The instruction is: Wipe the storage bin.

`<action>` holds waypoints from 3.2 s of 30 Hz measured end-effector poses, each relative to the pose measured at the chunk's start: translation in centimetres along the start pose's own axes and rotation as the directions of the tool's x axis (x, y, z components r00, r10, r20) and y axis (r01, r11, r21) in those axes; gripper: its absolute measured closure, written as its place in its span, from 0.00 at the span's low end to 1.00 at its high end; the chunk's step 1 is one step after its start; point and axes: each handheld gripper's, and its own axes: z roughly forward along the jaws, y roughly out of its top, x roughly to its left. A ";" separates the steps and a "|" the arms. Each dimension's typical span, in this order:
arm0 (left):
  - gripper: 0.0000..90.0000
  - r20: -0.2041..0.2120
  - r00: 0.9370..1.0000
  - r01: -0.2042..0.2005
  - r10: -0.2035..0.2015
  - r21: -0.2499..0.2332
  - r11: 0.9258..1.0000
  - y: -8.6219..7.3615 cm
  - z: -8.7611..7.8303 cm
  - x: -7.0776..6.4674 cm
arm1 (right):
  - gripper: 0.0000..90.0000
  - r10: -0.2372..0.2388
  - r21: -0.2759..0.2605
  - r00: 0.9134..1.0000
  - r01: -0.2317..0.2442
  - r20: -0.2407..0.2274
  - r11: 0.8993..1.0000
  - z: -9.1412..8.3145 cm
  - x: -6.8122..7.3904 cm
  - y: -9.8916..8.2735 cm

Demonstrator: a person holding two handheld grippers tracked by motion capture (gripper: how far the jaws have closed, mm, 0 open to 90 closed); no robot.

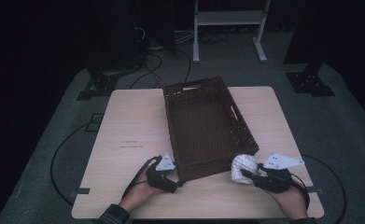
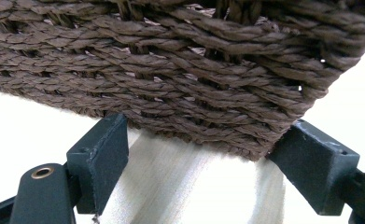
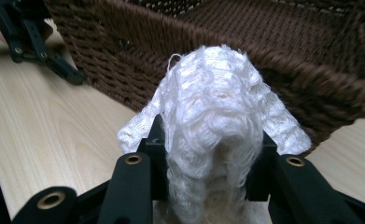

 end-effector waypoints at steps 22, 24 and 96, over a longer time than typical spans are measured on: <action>0.21 0.001 1.000 -0.001 0.001 0.000 1.000 0.0 0.0 0.0 | 0.69 0.030 0.133 0.998 -0.024 -0.049 0.991 3.3 -0.3 -1.3; 0.21 0.001 1.000 -0.001 0.001 0.000 1.000 0.0 0.0 0.0 | 0.69 0.028 0.143 0.998 -0.020 -0.054 0.990 3.7 -0.2 -1.3; 0.21 0.001 1.000 -0.001 0.001 0.000 1.000 0.0 0.0 0.0 | 0.69 -0.024 0.090 0.995 0.033 -0.100 0.995 3.9 1.6 0.2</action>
